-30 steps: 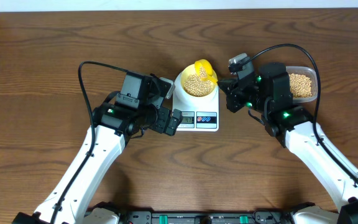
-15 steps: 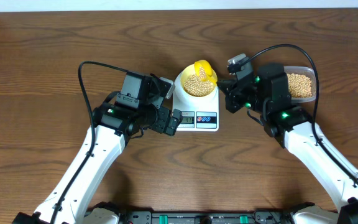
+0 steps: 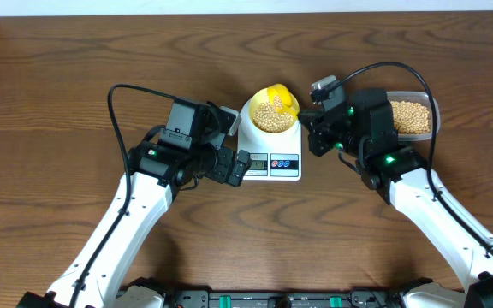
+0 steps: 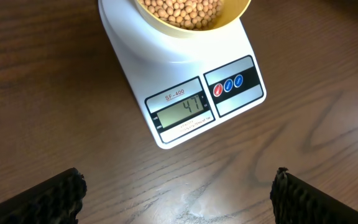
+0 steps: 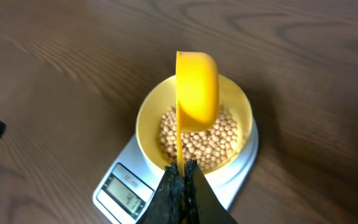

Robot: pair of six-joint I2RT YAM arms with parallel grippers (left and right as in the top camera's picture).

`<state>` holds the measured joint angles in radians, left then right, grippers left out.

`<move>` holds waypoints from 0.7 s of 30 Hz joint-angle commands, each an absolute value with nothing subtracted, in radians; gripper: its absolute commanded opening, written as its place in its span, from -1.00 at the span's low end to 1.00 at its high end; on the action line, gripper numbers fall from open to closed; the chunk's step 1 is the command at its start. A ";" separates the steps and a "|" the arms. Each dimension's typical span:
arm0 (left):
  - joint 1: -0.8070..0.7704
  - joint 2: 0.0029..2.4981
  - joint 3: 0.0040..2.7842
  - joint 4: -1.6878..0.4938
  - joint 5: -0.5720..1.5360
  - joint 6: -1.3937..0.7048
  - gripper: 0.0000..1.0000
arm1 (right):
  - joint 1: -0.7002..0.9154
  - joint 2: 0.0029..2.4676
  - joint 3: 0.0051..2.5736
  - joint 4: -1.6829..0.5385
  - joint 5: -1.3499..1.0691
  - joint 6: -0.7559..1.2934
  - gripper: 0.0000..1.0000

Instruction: Scoop item into bowl and weigh 50g on scale

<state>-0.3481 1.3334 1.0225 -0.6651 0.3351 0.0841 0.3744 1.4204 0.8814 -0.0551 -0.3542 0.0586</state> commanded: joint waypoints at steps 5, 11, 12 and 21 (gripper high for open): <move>-0.348 1.341 1.028 -0.664 0.339 0.101 0.95 | 0.360 1.427 0.888 -0.035 -0.425 0.134 -0.98; -0.348 1.341 1.029 -0.664 0.339 0.101 0.95 | 0.325 1.409 0.888 -0.033 -0.426 0.147 -0.98; -0.348 1.341 1.028 -0.664 0.339 0.101 0.95 | 0.319 1.406 0.888 -0.033 -0.425 0.156 -0.98; -0.348 1.341 1.029 -0.665 0.339 0.101 0.95 | 0.273 1.393 0.888 -0.033 -0.463 0.245 -0.98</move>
<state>-0.3481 1.3334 1.0222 -0.6651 0.3351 0.0841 0.2844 1.4181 0.8814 -0.0368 -0.4240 0.2058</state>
